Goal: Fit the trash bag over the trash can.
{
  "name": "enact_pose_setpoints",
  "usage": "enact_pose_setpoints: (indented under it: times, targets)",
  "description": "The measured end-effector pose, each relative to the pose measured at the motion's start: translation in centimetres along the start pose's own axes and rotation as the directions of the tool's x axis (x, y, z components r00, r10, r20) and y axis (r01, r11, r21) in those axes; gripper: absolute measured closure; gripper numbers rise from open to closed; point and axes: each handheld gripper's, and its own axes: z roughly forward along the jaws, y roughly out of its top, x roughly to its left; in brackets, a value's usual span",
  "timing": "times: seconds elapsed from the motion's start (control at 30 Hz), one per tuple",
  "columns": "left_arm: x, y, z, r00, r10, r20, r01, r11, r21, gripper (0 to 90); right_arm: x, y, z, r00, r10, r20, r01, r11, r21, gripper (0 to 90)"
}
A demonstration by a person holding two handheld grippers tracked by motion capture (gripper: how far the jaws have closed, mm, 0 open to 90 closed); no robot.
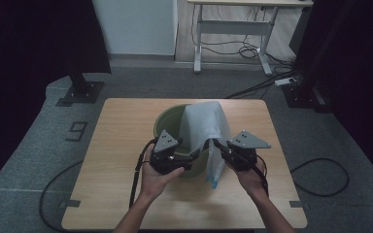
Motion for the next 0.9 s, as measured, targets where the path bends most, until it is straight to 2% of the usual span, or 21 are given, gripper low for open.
enact_pose_setpoints:
  times: [0.27,0.4,0.6,0.77,0.9]
  targets:
    - [0.1,0.9,0.4,0.9999,-0.014,-0.005,0.014,0.9999,0.009,33.9,-0.2,-0.5,-0.1,0.9998,0.017,-0.013,-0.017,1.0,-0.001,85.6]
    - [0.2,1.0,0.6,0.9999,-0.012,-0.002,0.012,0.9999,0.01,40.5,-0.3,-0.8,-0.2,0.9996,0.022,-0.019,-0.022,1.0,-0.002,85.1]
    - [0.4,1.0,0.7,0.9999,-0.01,-0.009,0.01,0.9999,0.013,54.1,-0.3,-0.8,-0.4,0.9995,0.02,-0.024,-0.021,1.0,-0.013,83.3]
    - [0.5,1.0,0.6,0.9999,-0.015,0.003,0.015,0.9997,0.018,64.5,-0.2,-0.8,-0.4,0.9993,0.021,-0.032,-0.022,1.0,-0.018,83.1]
    - [0.6,1.1,0.7,0.9998,-0.004,0.02,0.003,0.9996,0.028,79.5,-0.2,-1.1,-0.4,0.999,0.026,-0.038,-0.027,0.999,-0.021,79.2]
